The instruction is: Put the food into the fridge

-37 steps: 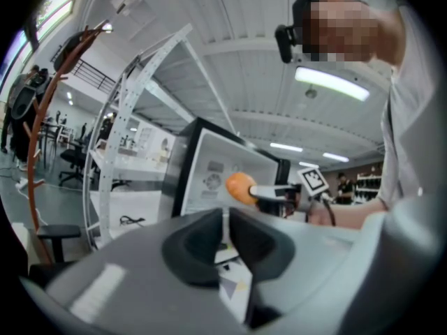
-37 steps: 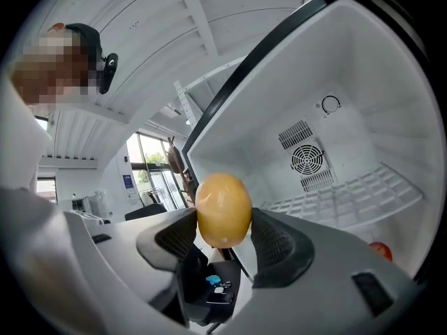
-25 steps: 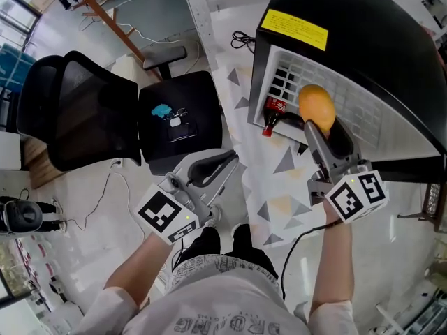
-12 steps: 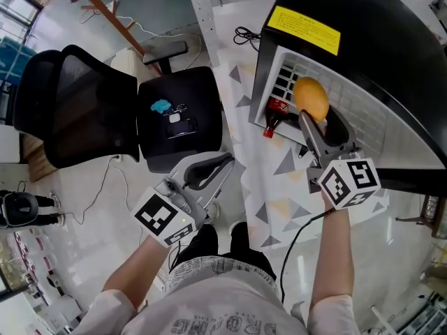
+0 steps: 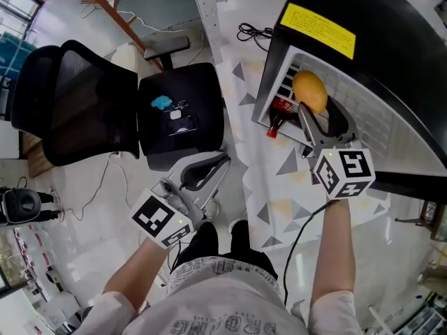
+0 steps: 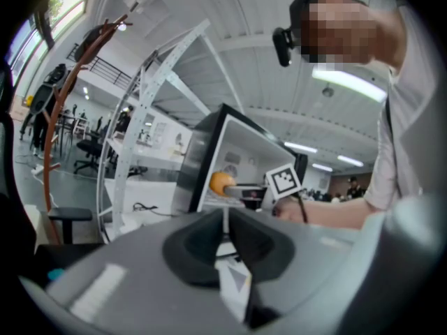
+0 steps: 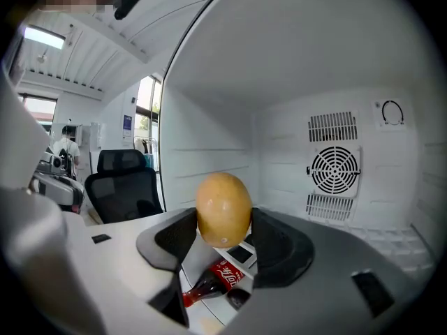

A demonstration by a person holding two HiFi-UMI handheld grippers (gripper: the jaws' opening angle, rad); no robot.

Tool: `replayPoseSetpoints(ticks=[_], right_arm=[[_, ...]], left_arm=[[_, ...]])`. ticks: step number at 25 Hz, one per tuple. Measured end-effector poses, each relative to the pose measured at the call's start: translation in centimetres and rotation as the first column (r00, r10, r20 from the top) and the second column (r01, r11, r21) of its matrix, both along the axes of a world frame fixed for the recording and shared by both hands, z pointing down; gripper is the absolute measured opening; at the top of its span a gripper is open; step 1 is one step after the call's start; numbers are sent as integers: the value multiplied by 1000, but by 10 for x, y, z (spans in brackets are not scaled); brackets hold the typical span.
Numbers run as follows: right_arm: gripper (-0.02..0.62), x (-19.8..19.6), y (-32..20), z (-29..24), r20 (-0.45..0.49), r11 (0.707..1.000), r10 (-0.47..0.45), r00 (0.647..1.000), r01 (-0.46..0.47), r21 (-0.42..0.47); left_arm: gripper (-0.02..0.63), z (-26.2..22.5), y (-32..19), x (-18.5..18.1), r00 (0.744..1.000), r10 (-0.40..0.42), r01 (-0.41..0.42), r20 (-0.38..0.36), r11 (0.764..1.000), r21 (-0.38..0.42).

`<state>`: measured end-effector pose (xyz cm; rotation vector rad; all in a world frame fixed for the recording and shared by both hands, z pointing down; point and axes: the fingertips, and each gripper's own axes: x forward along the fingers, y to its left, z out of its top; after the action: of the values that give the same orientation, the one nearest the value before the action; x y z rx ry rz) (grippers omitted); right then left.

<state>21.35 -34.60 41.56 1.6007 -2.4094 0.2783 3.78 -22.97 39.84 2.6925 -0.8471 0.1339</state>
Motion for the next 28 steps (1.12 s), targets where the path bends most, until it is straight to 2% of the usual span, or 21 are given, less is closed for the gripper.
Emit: replayPoseSetpoints(ticks=[10,22,28], right_arm=[[244,-5,-6,16,-151,1000,-13,988,10,-22],[244,-7,-11,23,-187,999,-14,982,7,-40],[244,-9,-11,23,-237,1000,-17,971,10,-28]], left_arm=[[28,8,-3,-5,1000,-11,11,-4,1000,-7],[28,6,-8,-6,1000,-10,10,-4,1000,-8],[28,4,-9,-8,1000,-12,12,0,1000,-5]])
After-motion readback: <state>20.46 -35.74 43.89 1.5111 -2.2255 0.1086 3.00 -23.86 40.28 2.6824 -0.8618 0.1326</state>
